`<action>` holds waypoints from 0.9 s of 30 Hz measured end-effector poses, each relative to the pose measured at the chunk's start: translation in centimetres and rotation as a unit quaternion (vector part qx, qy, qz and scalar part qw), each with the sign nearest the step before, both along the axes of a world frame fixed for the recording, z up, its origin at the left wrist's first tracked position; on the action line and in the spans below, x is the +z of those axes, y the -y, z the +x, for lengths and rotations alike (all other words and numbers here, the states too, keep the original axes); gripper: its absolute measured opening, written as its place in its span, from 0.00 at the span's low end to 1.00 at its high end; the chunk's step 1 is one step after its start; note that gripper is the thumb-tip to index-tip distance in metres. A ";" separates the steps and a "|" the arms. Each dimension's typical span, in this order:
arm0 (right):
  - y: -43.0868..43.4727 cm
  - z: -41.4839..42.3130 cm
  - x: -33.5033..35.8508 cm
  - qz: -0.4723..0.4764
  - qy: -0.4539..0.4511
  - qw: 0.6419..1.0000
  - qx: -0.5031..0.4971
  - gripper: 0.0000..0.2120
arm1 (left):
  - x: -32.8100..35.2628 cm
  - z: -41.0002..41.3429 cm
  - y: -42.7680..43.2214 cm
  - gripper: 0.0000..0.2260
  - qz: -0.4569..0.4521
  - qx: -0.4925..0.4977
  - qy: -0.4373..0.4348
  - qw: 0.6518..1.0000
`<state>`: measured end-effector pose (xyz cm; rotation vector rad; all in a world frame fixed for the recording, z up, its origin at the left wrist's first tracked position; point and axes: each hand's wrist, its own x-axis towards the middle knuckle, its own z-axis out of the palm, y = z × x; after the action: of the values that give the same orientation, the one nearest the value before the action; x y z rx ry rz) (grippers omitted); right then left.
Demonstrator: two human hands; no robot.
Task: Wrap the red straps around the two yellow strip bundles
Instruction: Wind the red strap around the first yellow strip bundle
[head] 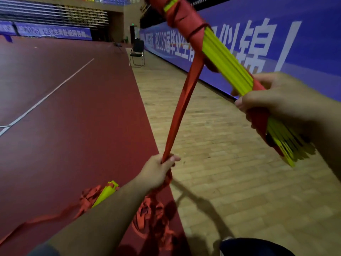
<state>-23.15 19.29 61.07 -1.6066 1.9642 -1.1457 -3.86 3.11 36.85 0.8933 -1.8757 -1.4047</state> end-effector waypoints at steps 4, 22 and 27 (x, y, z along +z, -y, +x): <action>0.2 -0.1 0.7 -0.032 0.027 0.999 -0.020 0.09 | -2.7 1.6 0.7 0.08 -0.051 -0.014 0.180 0.982; 1.1 1.1 -1.5 0.080 -0.094 0.992 -0.007 0.14 | 5.2 1.0 3.7 0.13 -0.176 -0.009 0.449 0.876; 0.9 1.1 -2.8 0.102 -0.113 0.988 -0.031 0.09 | 15.8 1.1 7.3 0.10 -0.149 0.248 -0.245 0.925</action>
<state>-22.06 18.43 58.31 -1.6378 2.2060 -0.7804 -2.72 -4.16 52.65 0.7120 -1.3135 -0.8925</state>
